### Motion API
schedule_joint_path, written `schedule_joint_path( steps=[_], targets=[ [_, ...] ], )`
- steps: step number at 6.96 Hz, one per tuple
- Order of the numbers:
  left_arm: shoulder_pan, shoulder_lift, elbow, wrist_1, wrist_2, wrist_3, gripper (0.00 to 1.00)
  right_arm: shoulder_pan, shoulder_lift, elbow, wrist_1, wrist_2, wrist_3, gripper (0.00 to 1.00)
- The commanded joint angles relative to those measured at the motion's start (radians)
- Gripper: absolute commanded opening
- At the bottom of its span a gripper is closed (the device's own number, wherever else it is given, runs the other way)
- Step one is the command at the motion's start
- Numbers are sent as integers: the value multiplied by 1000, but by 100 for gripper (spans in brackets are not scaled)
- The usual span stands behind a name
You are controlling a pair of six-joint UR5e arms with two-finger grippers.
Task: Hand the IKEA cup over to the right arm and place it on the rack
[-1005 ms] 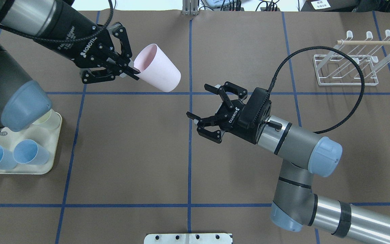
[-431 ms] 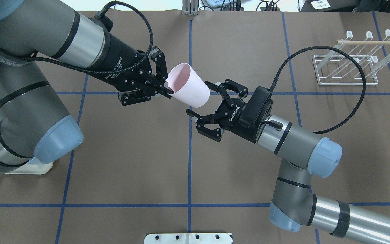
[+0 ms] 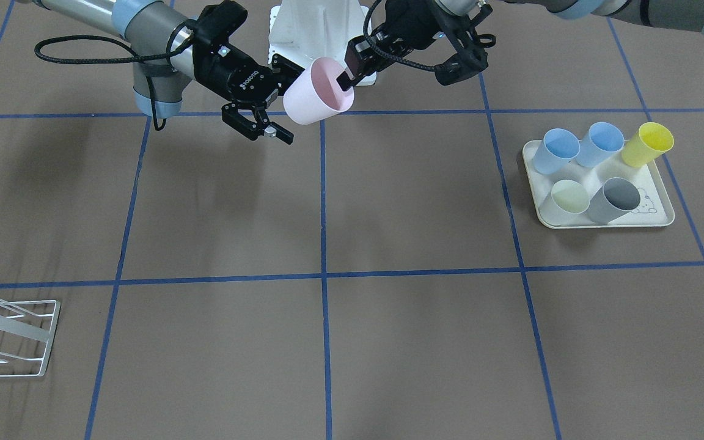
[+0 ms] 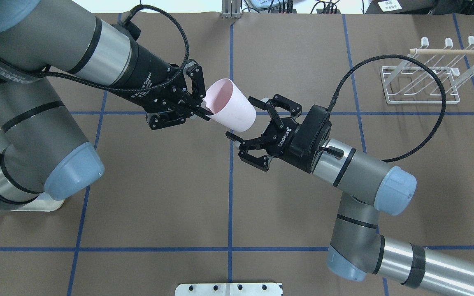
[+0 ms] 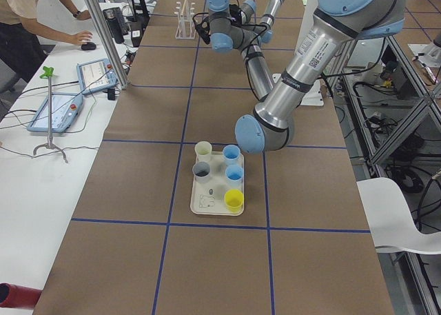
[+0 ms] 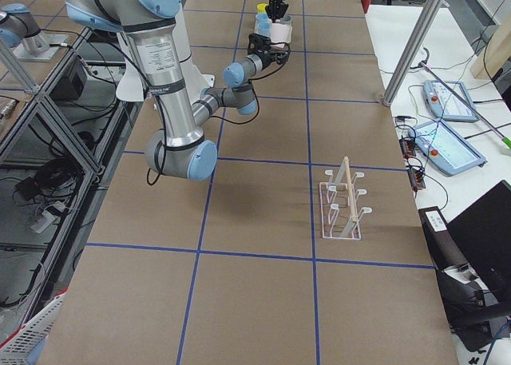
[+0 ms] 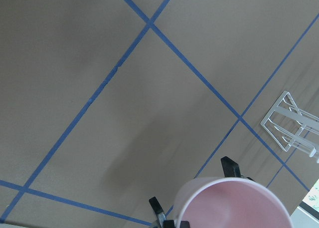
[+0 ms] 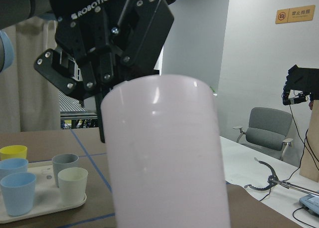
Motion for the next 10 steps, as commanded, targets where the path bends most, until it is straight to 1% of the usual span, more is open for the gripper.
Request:
schedule_joint_path(
  steps=[1, 8, 10],
  targets=[
    [0, 0, 4, 0, 0, 2, 0, -1, 1, 2, 0, 0, -73, 87],
    [0, -15, 24, 3, 2, 2, 0, -4, -1, 7, 0, 0, -78, 87],
    [2, -28, 39, 3, 22, 2, 0, -4, -1, 7, 2, 0, -78, 87]
  ],
)
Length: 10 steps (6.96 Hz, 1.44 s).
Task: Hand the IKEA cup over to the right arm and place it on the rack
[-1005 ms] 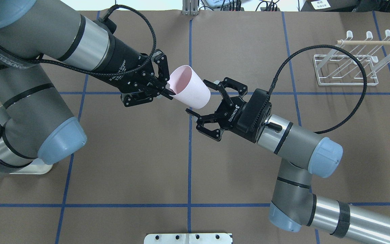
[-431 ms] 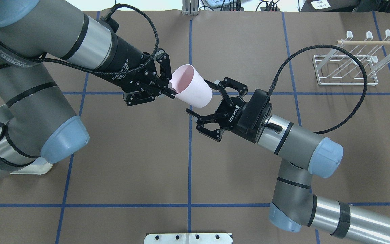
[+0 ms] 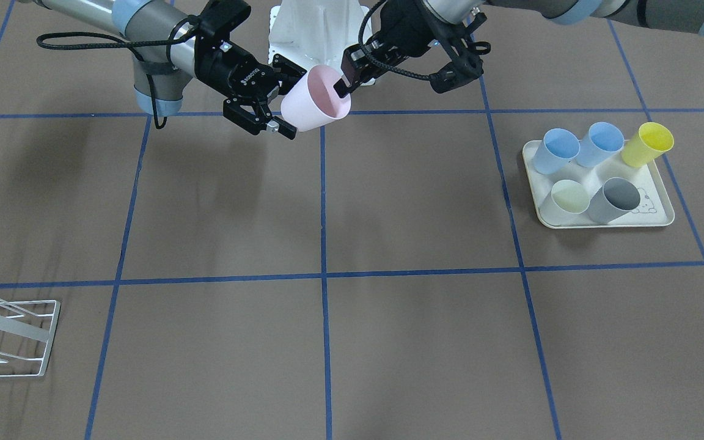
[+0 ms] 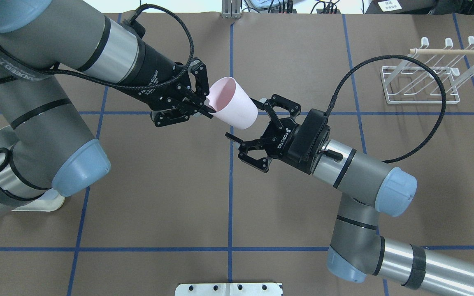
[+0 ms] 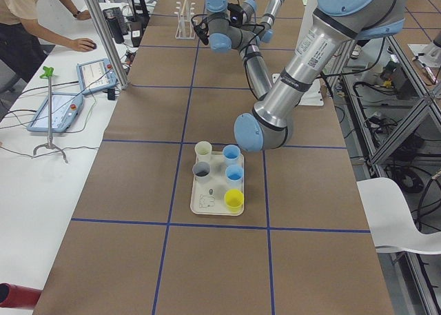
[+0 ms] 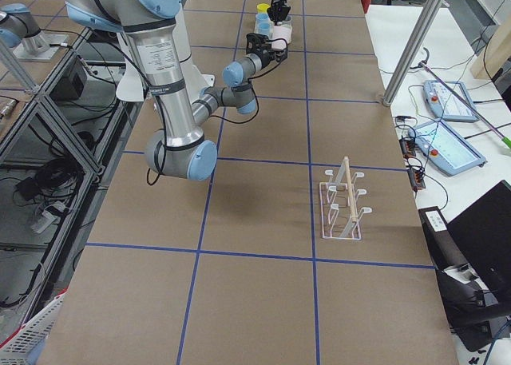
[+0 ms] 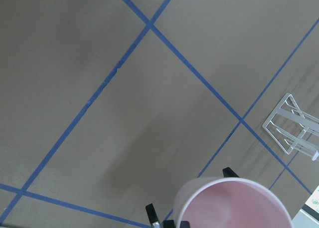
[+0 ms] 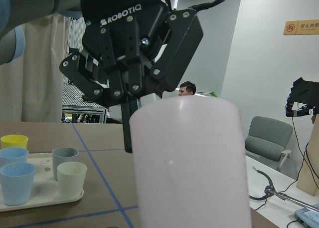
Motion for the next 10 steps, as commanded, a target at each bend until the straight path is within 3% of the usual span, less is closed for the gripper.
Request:
schedule_joint_path(
  steps=[1, 2, 4, 5, 6, 9, 10],
  targets=[
    [0, -8, 11, 0, 9, 0, 0, 0, -1, -1, 0, 0, 0, 87],
    [0, -12, 11, 0, 9, 0, 0, 0, -3, -1, 1, 0, 0, 87],
    [0, -15, 12, -1, 9, 9, 6, 3, -11, -1, 1, 0, -2, 54],
    [0, -15, 12, -3, 8, 23, 41, 3, -11, -1, 1, 0, 0, 53],
    [0, -18, 12, 0, 9, 32, 99, 3, -11, -1, 1, 0, 0, 53],
    [-22, -7, -3, 0, 0, 78, 100, 6, -9, 9, -9, -3, 0, 53],
    [-32, 4, -6, 2, 2, 81, 100, 29, -17, 25, -73, -3, 1, 51]
  ],
)
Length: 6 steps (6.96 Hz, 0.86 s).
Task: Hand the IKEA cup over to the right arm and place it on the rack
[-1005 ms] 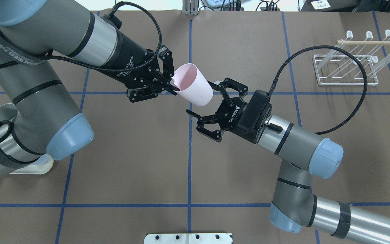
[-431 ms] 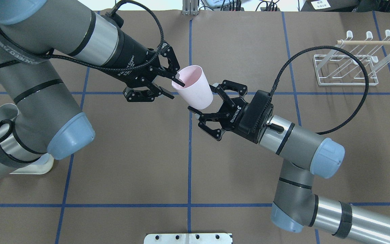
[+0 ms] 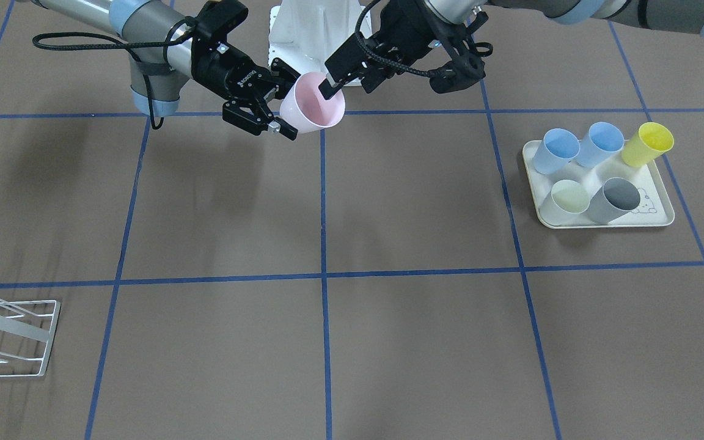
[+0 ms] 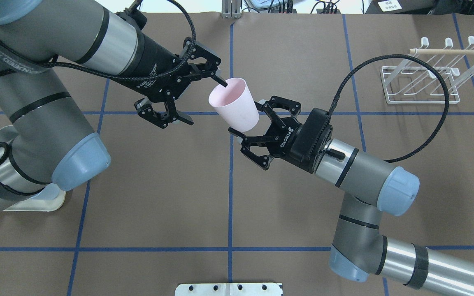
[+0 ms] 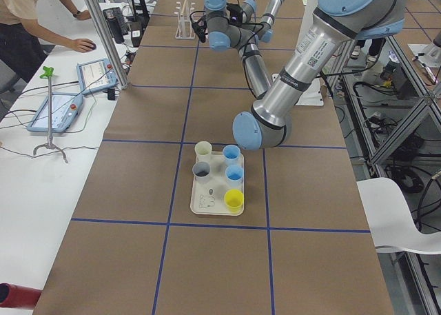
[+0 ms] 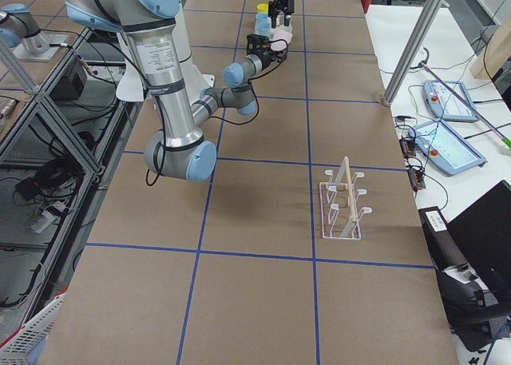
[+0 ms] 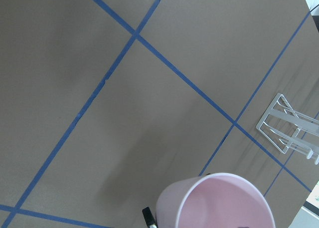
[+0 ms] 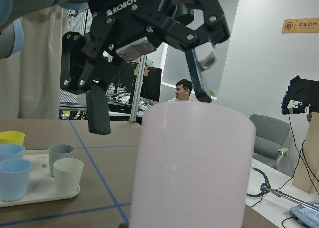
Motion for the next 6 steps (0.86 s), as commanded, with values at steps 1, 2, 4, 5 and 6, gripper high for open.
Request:
schedule_joint_path(
  steps=[1, 2, 4, 5, 6],
  targets=[
    [-33, 47, -7, 10, 1, 79, 100, 46, -32, 79, -208, -1, 16, 44],
    [-59, 106, -6, 32, 5, 202, 100, 81, -62, 171, -398, -1, 20, 43],
    [-137, 192, -10, 230, 13, 595, 100, 161, -119, 346, -826, 8, 20, 35],
    [-194, 275, -10, 251, 28, 804, 100, 221, -133, 397, -1004, 53, 7, 34],
    [-276, 390, -7, 251, 30, 1093, 100, 334, -130, 399, -1144, 238, -44, 33]
  ],
)
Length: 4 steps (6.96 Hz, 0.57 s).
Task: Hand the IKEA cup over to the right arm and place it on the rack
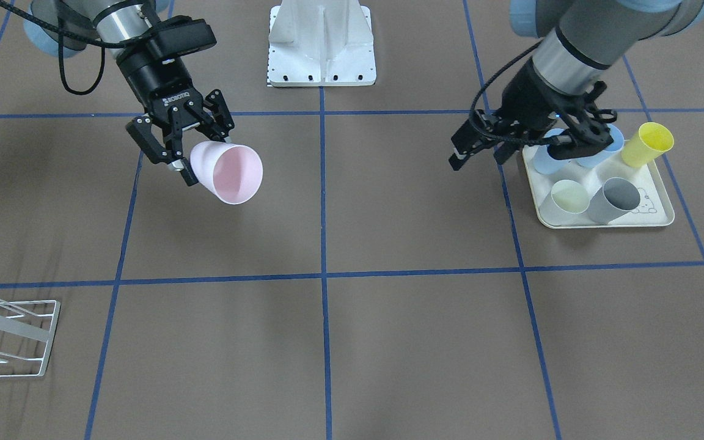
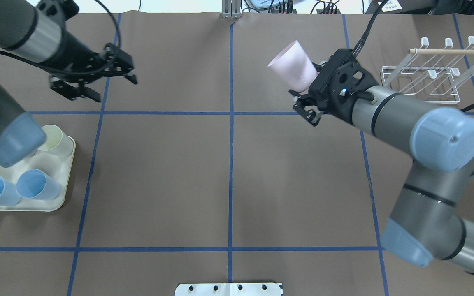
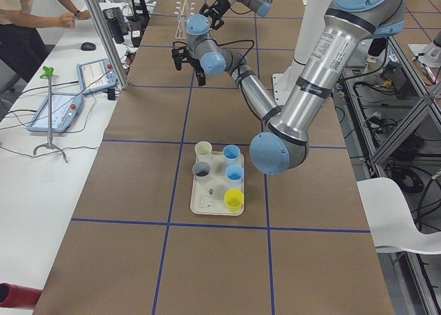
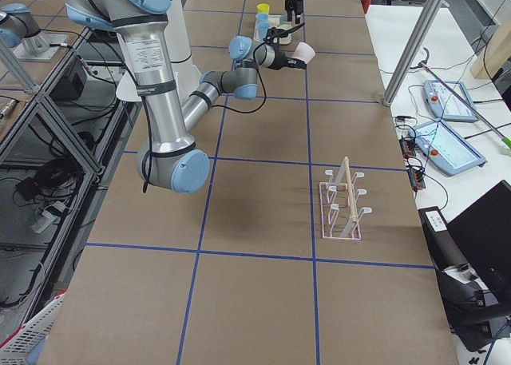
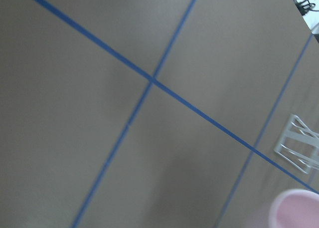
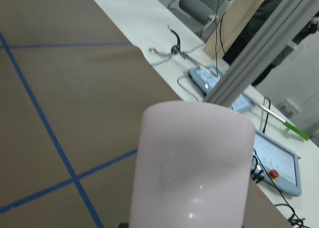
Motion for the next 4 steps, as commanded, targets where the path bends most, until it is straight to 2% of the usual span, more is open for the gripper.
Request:
schedule_joint_path(
  steps=[1, 3, 4],
  targets=[
    [-180, 210, 13, 24, 7, 561, 100, 242, -22, 30, -292, 319, -194, 34],
    [-320, 303, 45, 25, -1, 850, 100, 386, -129, 22, -333, 335, -502, 35],
    [-340, 325, 48, 25, -4, 886, 100, 473, -160, 0, -335, 336, -718, 34]
  ],
)
